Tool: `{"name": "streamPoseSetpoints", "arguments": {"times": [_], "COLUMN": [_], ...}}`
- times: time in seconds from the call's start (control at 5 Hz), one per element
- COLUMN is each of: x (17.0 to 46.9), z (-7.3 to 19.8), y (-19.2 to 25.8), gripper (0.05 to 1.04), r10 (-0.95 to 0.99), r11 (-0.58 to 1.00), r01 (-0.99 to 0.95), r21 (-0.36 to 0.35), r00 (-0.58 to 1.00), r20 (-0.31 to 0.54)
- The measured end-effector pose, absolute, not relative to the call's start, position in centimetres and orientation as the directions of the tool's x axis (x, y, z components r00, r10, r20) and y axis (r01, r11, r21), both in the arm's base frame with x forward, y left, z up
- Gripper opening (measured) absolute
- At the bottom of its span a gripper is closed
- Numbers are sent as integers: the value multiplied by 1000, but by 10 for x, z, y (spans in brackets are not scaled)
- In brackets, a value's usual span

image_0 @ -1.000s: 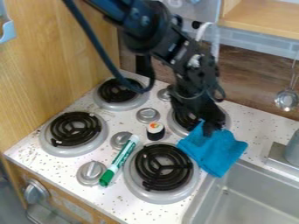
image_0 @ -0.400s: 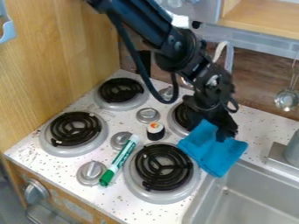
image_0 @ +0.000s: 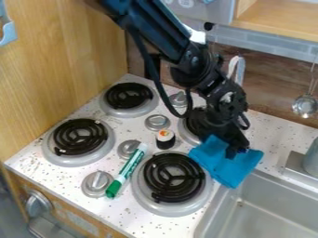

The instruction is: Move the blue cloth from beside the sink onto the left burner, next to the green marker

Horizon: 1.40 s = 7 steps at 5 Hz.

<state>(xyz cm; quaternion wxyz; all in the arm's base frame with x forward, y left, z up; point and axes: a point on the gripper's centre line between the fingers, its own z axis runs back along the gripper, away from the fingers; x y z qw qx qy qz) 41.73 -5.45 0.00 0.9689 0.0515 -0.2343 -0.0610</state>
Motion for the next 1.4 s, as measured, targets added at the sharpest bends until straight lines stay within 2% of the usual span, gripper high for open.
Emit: {"name": "streamPoseSetpoints", "arguments": {"times": [0.2,0.4,0.8,1.0,1.2,1.4], "x": [422,426,430,429,421,417], "z": [-12,-23,-34,-35,-32,-3], "y": [-55,-56,-57,-57,-55,-57], "gripper": [1005,956,422,217,123,87], "r10": [-118,-89,21,45,50,67], "r11": [990,993,998,998,998,998], "r01": [74,51,-40,-56,-61,-67], "r21": [118,103,38,15,14,-16], "r00": [897,908,915,913,911,882], "r20": [427,409,402,405,408,467]}}
